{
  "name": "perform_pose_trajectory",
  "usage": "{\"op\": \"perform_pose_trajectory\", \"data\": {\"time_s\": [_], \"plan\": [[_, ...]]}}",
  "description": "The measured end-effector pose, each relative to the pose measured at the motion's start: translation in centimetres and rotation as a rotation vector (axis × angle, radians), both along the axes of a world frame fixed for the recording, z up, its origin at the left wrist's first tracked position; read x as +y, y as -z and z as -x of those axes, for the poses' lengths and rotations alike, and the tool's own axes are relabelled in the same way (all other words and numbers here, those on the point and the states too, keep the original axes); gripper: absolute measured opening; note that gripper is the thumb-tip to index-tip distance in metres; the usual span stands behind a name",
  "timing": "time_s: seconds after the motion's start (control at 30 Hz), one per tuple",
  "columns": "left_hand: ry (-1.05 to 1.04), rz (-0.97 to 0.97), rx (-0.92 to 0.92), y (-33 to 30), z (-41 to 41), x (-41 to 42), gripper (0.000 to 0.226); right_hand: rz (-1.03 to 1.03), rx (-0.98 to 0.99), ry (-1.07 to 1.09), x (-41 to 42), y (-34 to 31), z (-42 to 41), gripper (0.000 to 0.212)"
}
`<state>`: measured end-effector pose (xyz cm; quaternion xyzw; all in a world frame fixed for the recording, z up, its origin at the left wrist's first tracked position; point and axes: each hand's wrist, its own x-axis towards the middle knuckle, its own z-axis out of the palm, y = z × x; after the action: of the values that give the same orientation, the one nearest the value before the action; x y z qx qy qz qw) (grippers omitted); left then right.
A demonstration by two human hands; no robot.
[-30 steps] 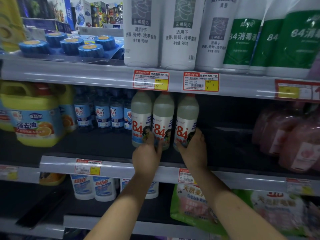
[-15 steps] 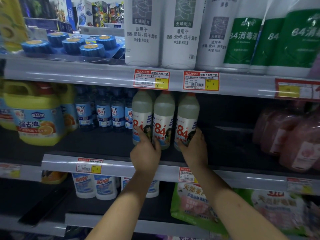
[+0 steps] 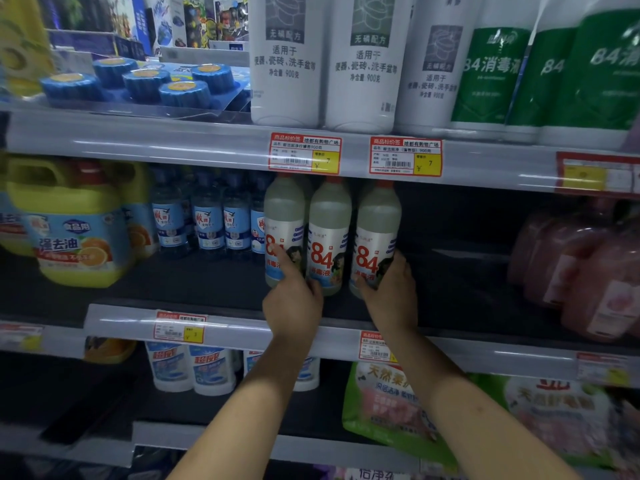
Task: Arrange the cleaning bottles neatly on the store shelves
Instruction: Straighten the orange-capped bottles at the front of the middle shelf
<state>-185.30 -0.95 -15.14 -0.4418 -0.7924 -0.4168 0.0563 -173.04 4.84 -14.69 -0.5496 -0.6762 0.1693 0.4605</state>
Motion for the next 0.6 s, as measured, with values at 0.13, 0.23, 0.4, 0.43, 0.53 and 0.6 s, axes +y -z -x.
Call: {"op": "perform_pose_trajectory", "data": {"time_s": [0.13,0.23,0.4,0.43,0.53,0.6], "plan": [[0.003,0.002,0.003,0.05,0.01,-0.02,0.077,0.002,-0.012,0.007,-0.03,-0.01,0.03,0.085],[0.009,0.002,0.011,0.09,0.05,-0.03,0.074,-0.001,-0.005,0.001,-0.01,0.02,0.04,0.085],[0.030,-0.010,0.030,0.14,0.10,0.05,0.070,0.004,-0.009,0.004,0.06,0.02,0.07,0.083],[0.033,-0.009,0.037,0.18,0.10,0.05,0.070,0.005,-0.007,0.004,0.07,0.02,0.08,0.083],[0.032,-0.009,0.052,0.29,0.12,0.09,0.069,0.007,-0.005,-0.001,0.09,0.07,0.08,0.082],[0.033,-0.014,0.050,0.23,0.13,-0.03,0.069,0.007,-0.009,-0.004,0.10,0.11,0.11,0.082]]}}
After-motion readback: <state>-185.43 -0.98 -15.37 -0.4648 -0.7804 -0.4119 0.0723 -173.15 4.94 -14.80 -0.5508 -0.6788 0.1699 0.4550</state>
